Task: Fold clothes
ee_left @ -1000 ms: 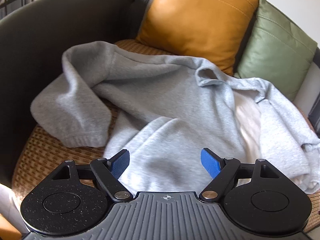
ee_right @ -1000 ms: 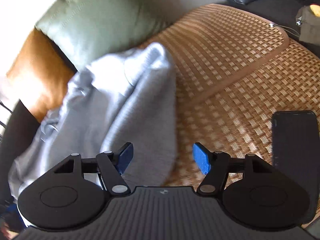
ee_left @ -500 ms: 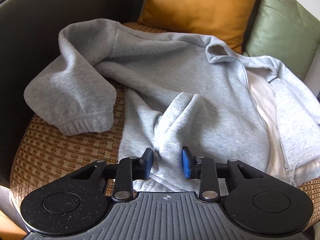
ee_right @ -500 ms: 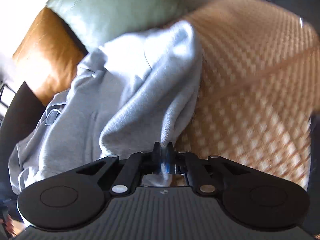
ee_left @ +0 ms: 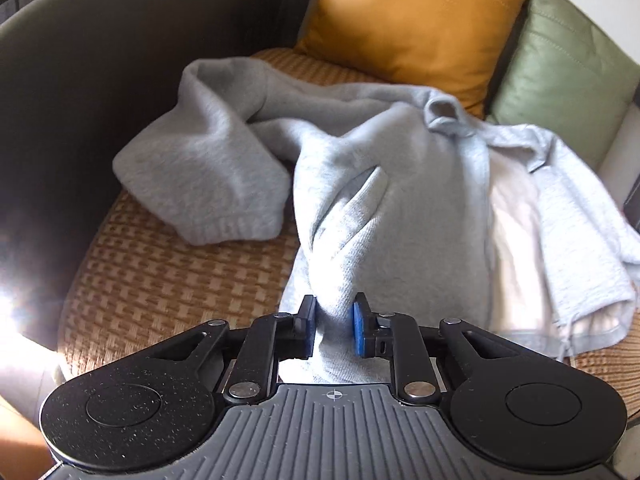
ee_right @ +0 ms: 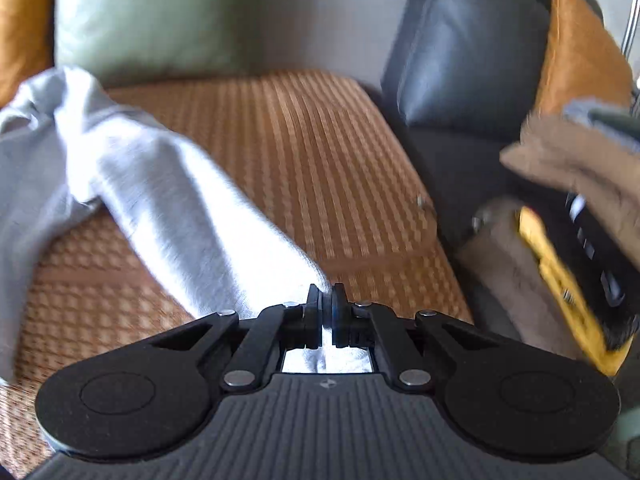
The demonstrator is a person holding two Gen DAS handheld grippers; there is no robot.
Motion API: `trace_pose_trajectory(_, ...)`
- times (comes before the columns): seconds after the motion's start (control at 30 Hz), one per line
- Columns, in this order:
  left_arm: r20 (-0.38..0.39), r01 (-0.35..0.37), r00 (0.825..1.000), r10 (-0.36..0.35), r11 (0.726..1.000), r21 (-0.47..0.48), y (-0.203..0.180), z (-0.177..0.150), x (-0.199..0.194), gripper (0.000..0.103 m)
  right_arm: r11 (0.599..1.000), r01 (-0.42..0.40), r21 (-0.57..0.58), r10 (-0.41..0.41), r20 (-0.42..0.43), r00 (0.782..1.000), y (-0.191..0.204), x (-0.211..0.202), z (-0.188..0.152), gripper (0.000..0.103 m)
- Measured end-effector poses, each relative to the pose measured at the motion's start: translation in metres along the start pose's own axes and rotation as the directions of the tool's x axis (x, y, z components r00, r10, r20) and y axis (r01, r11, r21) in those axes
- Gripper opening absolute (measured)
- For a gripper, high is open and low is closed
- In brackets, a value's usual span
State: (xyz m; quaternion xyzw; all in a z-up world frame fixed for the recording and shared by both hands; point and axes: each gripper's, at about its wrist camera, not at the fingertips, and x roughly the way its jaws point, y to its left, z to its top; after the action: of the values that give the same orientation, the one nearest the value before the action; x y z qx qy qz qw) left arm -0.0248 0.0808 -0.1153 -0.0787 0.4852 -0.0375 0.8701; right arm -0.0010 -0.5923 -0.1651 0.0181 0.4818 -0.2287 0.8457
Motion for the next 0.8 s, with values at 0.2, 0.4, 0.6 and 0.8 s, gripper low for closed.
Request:
trace_pose_trajectory(0.2, 0.032, -0.078, 0.997, 0.076, 0.994, 0.073, -0.01, -0.012, 0.023, 0.047, 1.0, 0.005, 0.0, -0.005, -0.048, 0.999, 0.017, 0.02, -0.018, 0.015)
trace_pose_trajectory(0.4, 0.052, -0.019, 0.999, 0.014, 0.994, 0.104, -0.014, 0.001, -0.02, 0.064, 0.996, 0.073, -0.046, -0.069, 0.068, 0.995, 0.034, -0.027, 0.0, 0.063)
trace_pose_trajectory(0.6, 0.182, 0.049, 0.98, -0.077, 0.986, 0.157, -0.038, 0.039, -0.078, 0.08, 0.969, 0.137, -0.208, -0.052, 0.37, 0.927, 0.081, -0.115, 0.009, 0.063)
trace_pose_trajectory(0.8, 0.147, 0.057, 0.986, -0.081, 0.986, 0.158, -0.091, 0.093, -0.016, 0.08, 0.718, -0.018, -0.696, 0.376, 0.366, 0.851, 0.205, -0.162, -0.034, 0.063)
